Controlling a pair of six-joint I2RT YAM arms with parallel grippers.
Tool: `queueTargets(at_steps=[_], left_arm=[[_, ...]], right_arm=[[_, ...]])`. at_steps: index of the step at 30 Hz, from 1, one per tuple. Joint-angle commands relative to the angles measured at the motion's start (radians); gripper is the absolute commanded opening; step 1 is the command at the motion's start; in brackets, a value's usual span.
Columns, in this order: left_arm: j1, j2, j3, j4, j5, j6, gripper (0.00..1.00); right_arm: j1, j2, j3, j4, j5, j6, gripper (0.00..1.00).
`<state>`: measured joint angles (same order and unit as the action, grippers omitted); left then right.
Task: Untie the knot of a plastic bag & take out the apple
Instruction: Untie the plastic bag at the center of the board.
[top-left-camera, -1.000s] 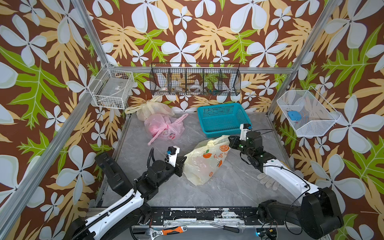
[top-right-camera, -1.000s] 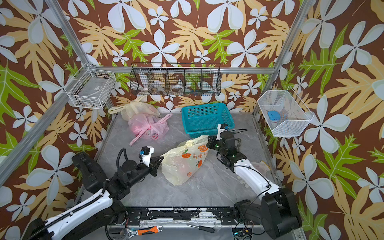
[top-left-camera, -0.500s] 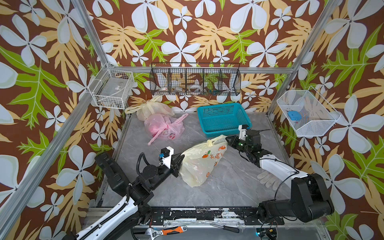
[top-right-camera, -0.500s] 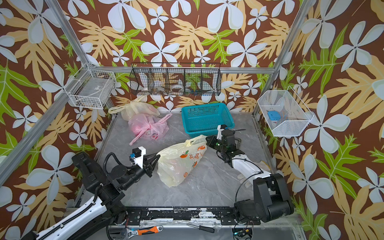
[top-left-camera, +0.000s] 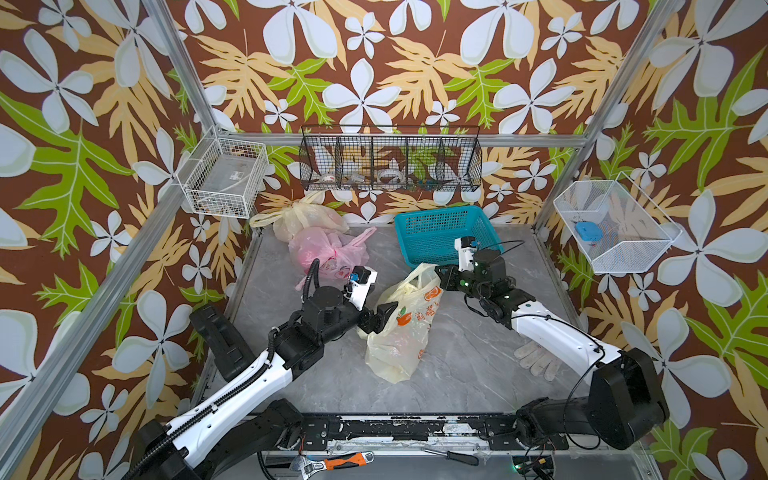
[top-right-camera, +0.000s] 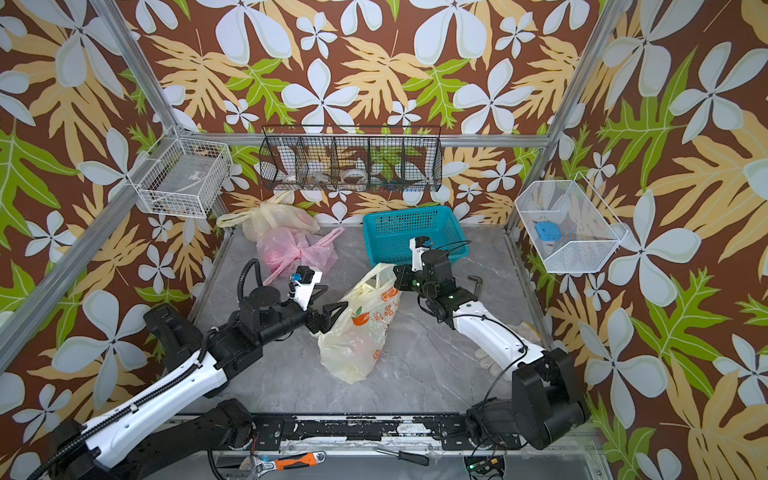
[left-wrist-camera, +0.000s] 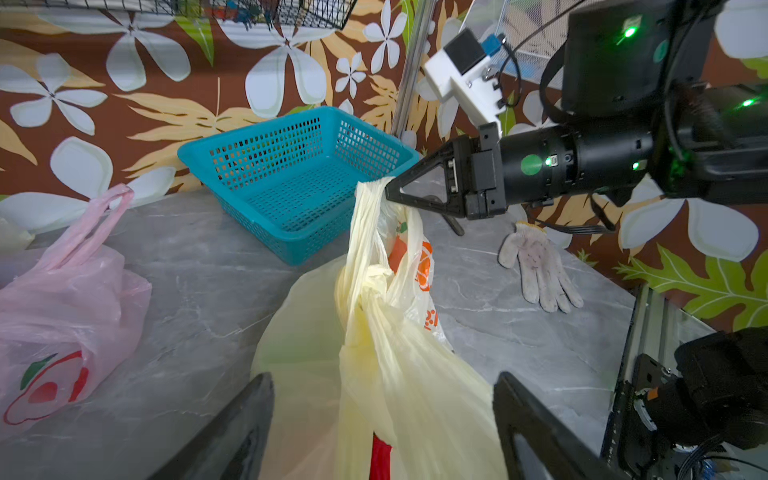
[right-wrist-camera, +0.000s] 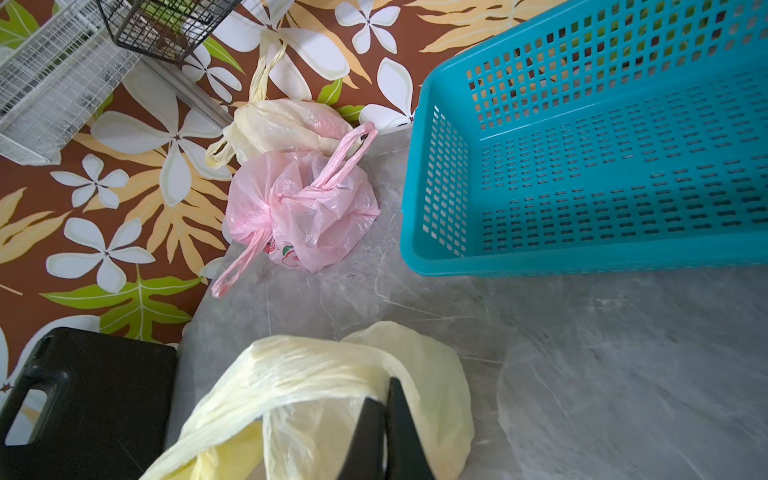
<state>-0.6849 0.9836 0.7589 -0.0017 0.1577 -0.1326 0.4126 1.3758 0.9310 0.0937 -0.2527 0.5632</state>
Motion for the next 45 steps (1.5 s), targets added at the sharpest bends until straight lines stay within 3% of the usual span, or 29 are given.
queueTargets(at_steps=[1, 6, 10, 17, 19, 24, 29, 33, 36, 38, 39, 40, 42, 44, 45], left_arm=[[-0.019, 0.062, 0.042, -0.070, -0.014, -0.006, 0.82], [-0.065, 0.184, 0.117, -0.139, -0.042, -0.025, 0.79], [-0.124, 0.287, 0.192, -0.285, -0.168, -0.016, 0.71], [-0.128, 0.355, 0.282, -0.472, -0.330, -0.013, 0.11], [-0.128, 0.348, 0.297, -0.509, -0.378, -0.001, 0.00], [-0.128, 0.262, 0.290, -0.510, -0.398, 0.029, 0.00], [-0.128, 0.074, 0.188, -0.396, -0.278, 0.068, 0.00], [-0.135, -0.096, 0.067, -0.270, -0.194, 0.066, 0.00], [-0.140, -0.184, -0.003, -0.215, -0.215, 0.048, 0.01], [-0.141, -0.220, -0.026, -0.192, -0.221, 0.034, 0.36], [-0.142, -0.233, -0.033, -0.180, -0.227, 0.025, 0.48], [-0.141, -0.247, -0.035, -0.167, -0.240, 0.013, 0.56], [-0.140, -0.264, -0.031, -0.139, -0.313, -0.041, 0.62], [-0.138, -0.247, -0.001, -0.171, -0.496, -0.128, 0.57], [-0.131, -0.220, 0.026, -0.216, -0.561, -0.171, 0.54]], right_arm=[[0.014, -0.011, 0.005, -0.014, 0.059, -0.043, 0.00], [0.036, -0.014, 0.012, -0.011, 0.090, -0.043, 0.00], [0.055, -0.027, 0.014, -0.014, 0.121, -0.046, 0.00], [0.053, -0.016, 0.051, -0.060, 0.228, -0.089, 0.00], [0.042, 0.001, 0.074, -0.073, 0.257, -0.103, 0.00], [-0.044, 0.063, 0.093, -0.022, 0.182, -0.059, 0.00], [-0.160, 0.160, 0.118, 0.050, 0.019, 0.019, 0.00], [-0.163, 0.178, 0.137, 0.063, 0.008, 0.017, 0.00], [-0.161, 0.189, 0.140, 0.094, -0.045, 0.037, 0.00], [-0.157, 0.206, 0.167, 0.086, -0.096, 0.036, 0.00], [-0.151, 0.212, 0.185, 0.072, -0.111, 0.029, 0.07], [-0.143, 0.213, 0.205, 0.044, -0.111, 0.019, 0.28], [-0.119, 0.205, 0.235, -0.018, -0.070, -0.005, 0.76], [-0.097, 0.178, 0.243, -0.070, -0.017, -0.028, 0.96], [-0.092, 0.157, 0.237, -0.079, -0.010, -0.031, 0.98]])
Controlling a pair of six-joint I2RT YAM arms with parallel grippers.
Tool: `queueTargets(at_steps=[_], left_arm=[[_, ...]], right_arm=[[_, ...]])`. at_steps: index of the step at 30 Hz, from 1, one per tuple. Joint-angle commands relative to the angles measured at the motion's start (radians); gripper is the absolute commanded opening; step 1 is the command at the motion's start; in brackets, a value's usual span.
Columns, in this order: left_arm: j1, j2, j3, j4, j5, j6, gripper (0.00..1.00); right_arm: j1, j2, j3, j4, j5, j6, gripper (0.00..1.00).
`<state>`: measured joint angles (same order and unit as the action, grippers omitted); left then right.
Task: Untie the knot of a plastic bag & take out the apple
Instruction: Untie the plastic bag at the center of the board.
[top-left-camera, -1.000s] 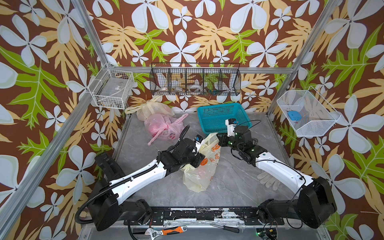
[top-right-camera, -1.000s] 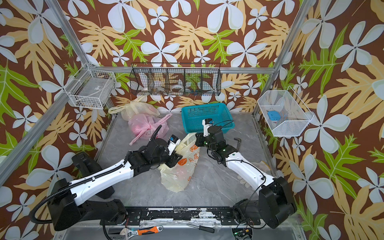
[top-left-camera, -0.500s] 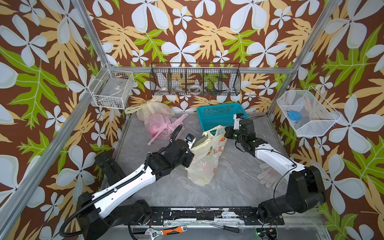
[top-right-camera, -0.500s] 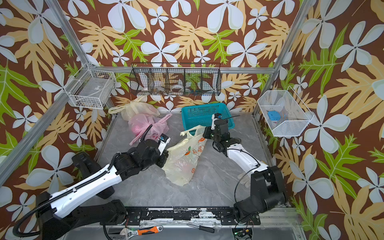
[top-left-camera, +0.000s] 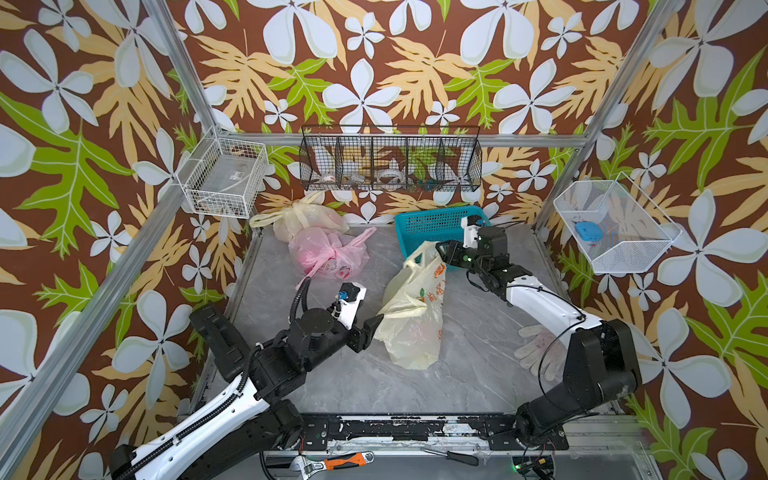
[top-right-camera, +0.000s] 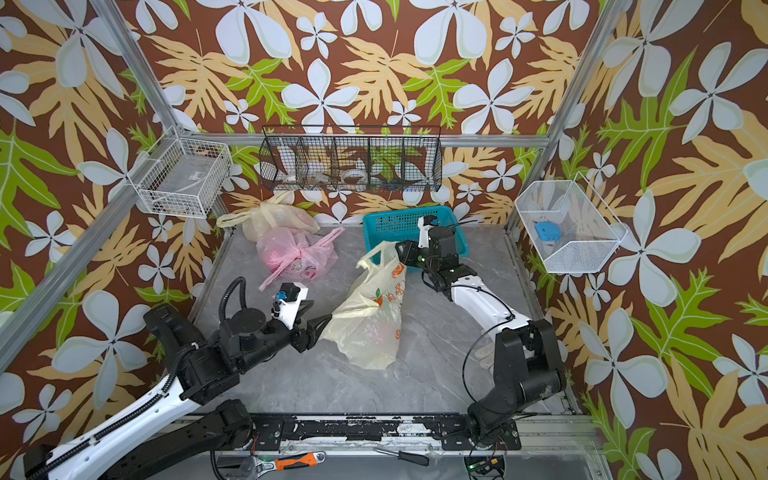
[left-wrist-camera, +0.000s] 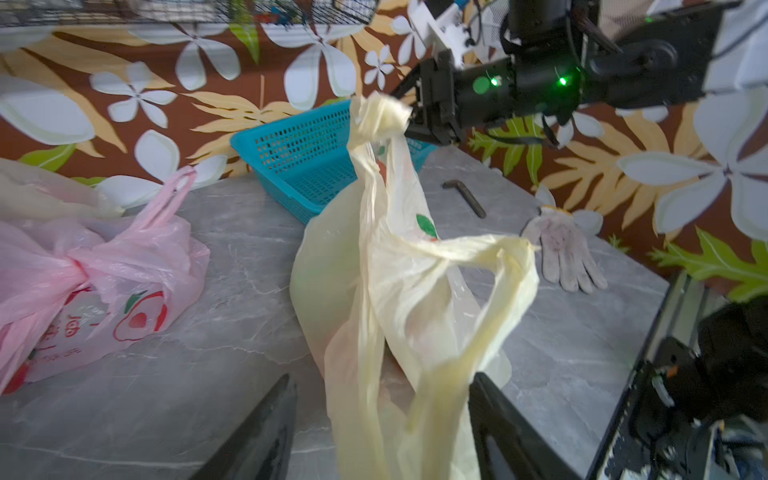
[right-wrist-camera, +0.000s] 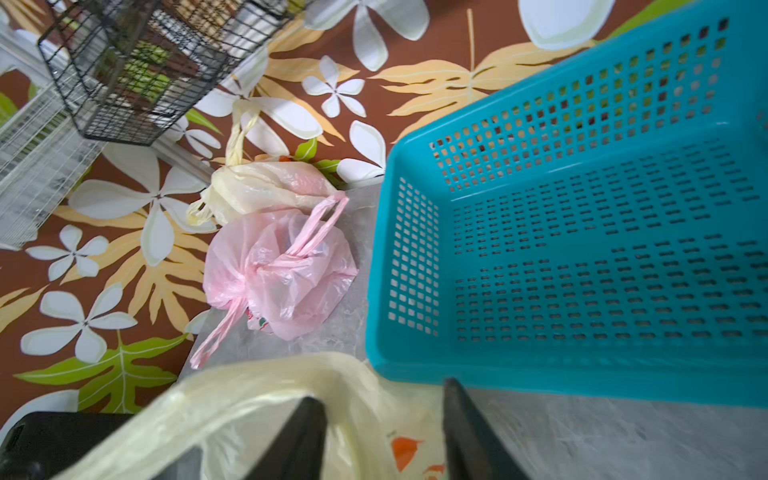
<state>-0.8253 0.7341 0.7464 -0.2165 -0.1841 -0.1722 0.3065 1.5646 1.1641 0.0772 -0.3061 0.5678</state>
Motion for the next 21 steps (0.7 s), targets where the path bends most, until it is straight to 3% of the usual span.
queueTargets(at_steps=[1, 5, 9, 13, 16, 21], left_arm=[[0.022, 0.059, 0.063, -0.033, -0.237, -0.163, 0.53], [0.071, 0.186, 0.101, -0.065, -0.089, -0.281, 0.53], [0.045, 0.265, 0.055, 0.022, 0.079, -0.345, 0.39], [-0.117, 0.353, 0.036, 0.045, 0.006, -0.364, 0.34], [-0.220, 0.443, 0.026, 0.062, -0.064, -0.395, 0.34], [-0.278, 0.539, -0.005, 0.124, -0.111, -0.474, 0.45]], right_arm=[[0.014, -0.054, -0.011, -0.065, 0.042, -0.031, 0.99], [0.021, -0.187, -0.085, -0.094, 0.060, -0.026, 1.00], [0.042, -0.341, -0.181, -0.185, 0.081, -0.025, 1.00], [0.125, -0.489, -0.345, -0.204, 0.121, 0.076, 1.00], [0.252, -0.583, -0.492, -0.120, 0.137, 0.218, 1.00], [0.471, -0.656, -0.593, -0.091, 0.305, 0.323, 1.00]])
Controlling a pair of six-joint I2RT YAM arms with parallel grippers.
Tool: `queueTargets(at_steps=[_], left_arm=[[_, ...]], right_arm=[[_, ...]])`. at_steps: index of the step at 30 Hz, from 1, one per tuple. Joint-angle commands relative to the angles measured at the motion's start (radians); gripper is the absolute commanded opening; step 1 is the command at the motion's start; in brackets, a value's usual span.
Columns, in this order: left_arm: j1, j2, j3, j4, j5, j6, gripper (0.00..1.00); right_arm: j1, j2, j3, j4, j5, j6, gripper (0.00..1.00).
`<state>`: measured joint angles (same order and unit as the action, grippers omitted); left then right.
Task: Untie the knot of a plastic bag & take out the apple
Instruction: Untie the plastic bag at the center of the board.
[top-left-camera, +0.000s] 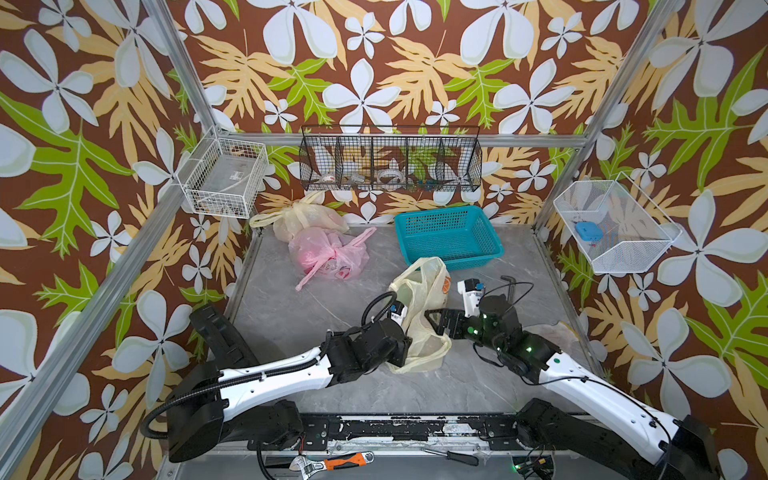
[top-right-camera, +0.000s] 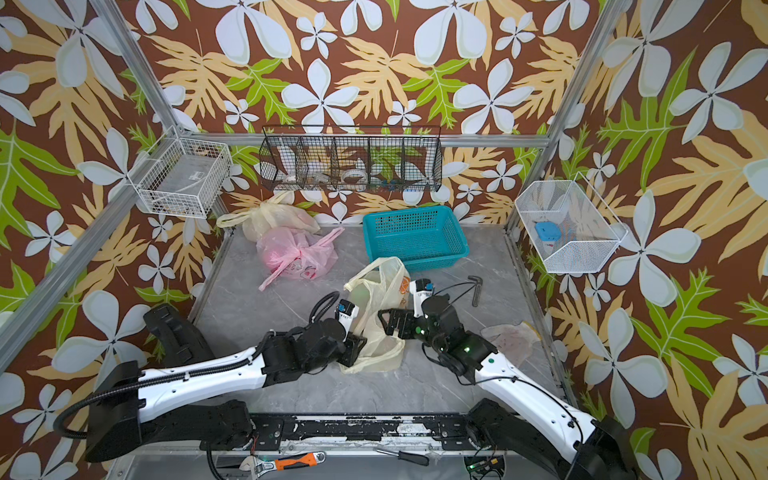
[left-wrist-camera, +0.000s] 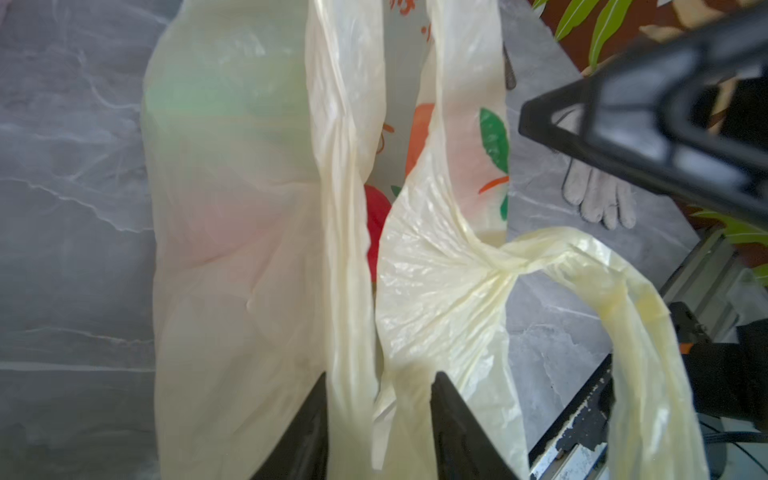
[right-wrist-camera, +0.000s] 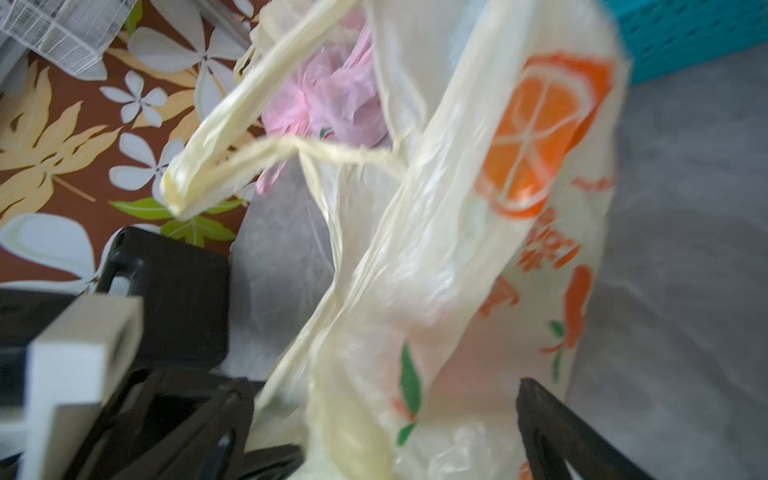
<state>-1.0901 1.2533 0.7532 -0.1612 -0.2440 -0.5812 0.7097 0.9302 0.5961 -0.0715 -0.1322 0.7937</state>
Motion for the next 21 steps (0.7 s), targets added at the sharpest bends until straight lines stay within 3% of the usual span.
queueTargets(at_steps=[1, 4, 9, 14, 15, 16, 18, 20, 21], left_arm=[[-0.014, 0.020, -0.023, 0.092, -0.047, -0.072, 0.46], [-0.015, 0.008, -0.049, 0.136, -0.050, -0.082, 0.47], [-0.014, -0.022, -0.058, 0.140, -0.076, -0.088, 0.52], [-0.011, -0.045, -0.066, 0.141, -0.071, -0.106, 0.58], [-0.005, -0.053, -0.066, 0.127, -0.079, -0.114, 0.59], [0.002, -0.061, -0.067, 0.118, -0.083, -0.126, 0.60], [0.031, -0.089, -0.083, 0.120, -0.073, -0.147, 0.63], [0.050, -0.122, -0.099, 0.139, -0.064, -0.145, 0.66], [0.051, -0.139, -0.100, 0.142, -0.073, -0.142, 0.67]], right_arm=[[0.094, -0.024, -0.042, 0.065, 0.167, 0.100, 1.00], [0.127, -0.011, -0.104, 0.102, 0.190, 0.126, 0.98], [0.139, 0.039, -0.161, 0.184, 0.156, 0.135, 0.84], [0.182, 0.092, -0.166, 0.287, 0.137, 0.061, 0.81], [0.193, 0.103, -0.163, 0.296, 0.136, 0.042, 0.75], [0.199, 0.110, -0.161, 0.298, 0.135, 0.031, 0.62], [0.219, 0.109, -0.170, 0.280, 0.177, 0.029, 0.27], [0.262, 0.072, -0.198, 0.267, 0.269, 0.027, 0.05], [0.283, 0.047, -0.213, 0.256, 0.311, 0.030, 0.00]])
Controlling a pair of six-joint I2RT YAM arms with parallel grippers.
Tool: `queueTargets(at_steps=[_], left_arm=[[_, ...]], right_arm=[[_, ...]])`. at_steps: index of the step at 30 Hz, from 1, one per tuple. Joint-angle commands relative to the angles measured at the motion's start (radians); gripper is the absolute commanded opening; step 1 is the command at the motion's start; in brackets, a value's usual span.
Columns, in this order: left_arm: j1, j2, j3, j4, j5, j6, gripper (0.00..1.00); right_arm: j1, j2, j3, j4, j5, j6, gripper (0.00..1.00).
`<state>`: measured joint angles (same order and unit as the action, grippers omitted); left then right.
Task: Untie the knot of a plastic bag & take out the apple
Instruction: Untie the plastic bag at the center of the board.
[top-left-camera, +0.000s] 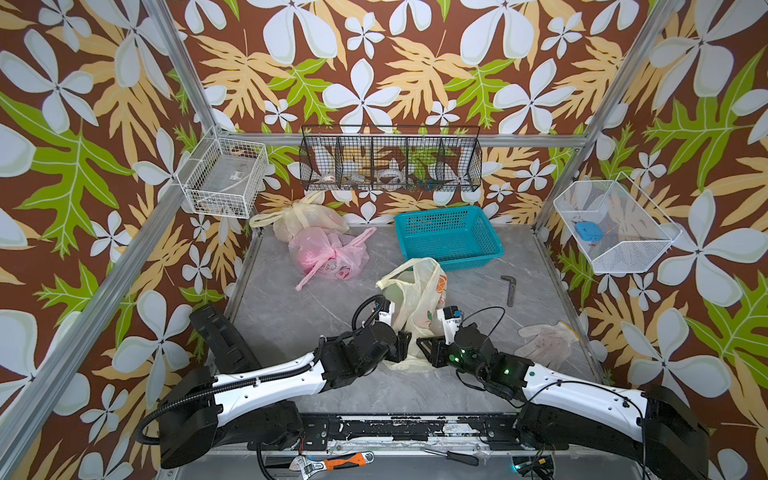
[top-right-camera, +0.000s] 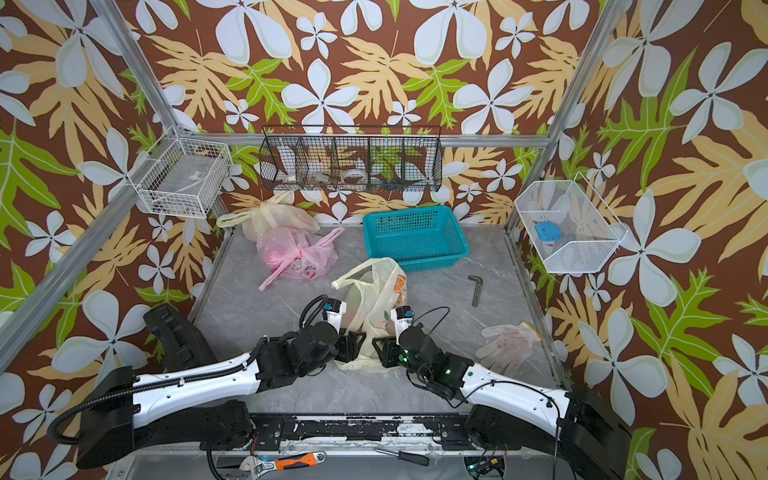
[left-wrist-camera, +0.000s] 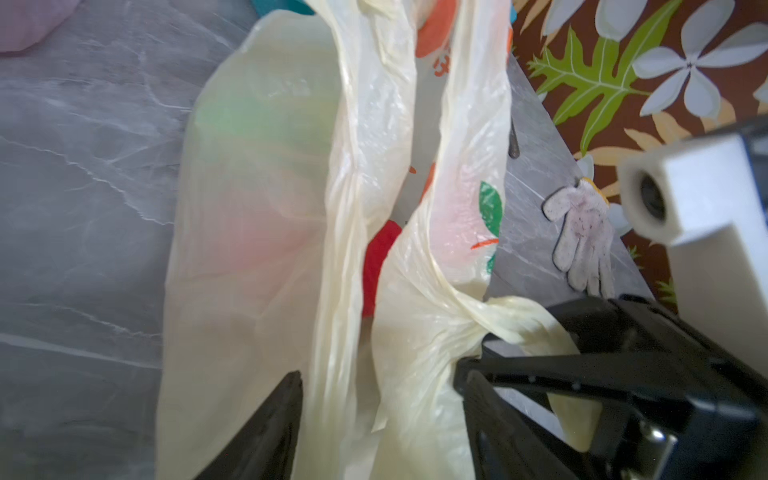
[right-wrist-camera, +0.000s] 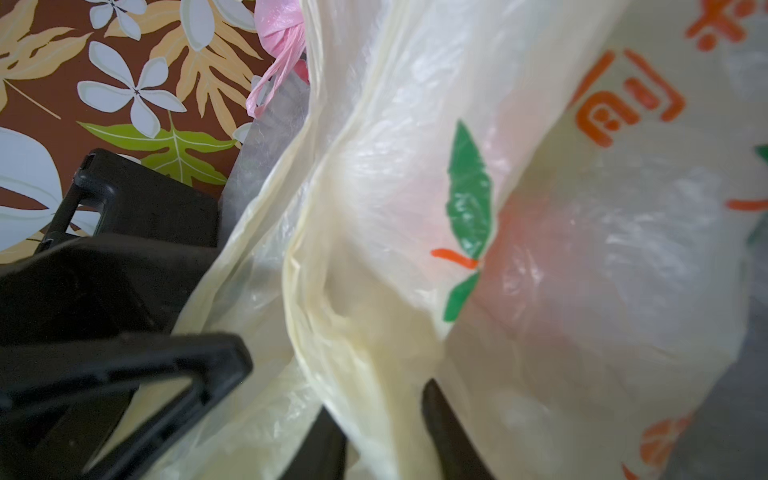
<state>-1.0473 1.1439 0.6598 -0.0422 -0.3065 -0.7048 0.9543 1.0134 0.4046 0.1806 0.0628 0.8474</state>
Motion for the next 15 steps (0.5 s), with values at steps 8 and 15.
queueTargets(at_steps=[8, 15], left_arm=[[0.014, 0.023, 0.007, 0.026, -0.001, -0.046, 0.77], [0.041, 0.190, -0.004, 0.059, 0.037, -0.069, 0.63]], right_arm=[[0.063, -0.115, -0.065, -0.118, 0.177, 0.009, 0.00], [0.112, -0.114, -0.100, -0.214, 0.159, 0.084, 0.00]])
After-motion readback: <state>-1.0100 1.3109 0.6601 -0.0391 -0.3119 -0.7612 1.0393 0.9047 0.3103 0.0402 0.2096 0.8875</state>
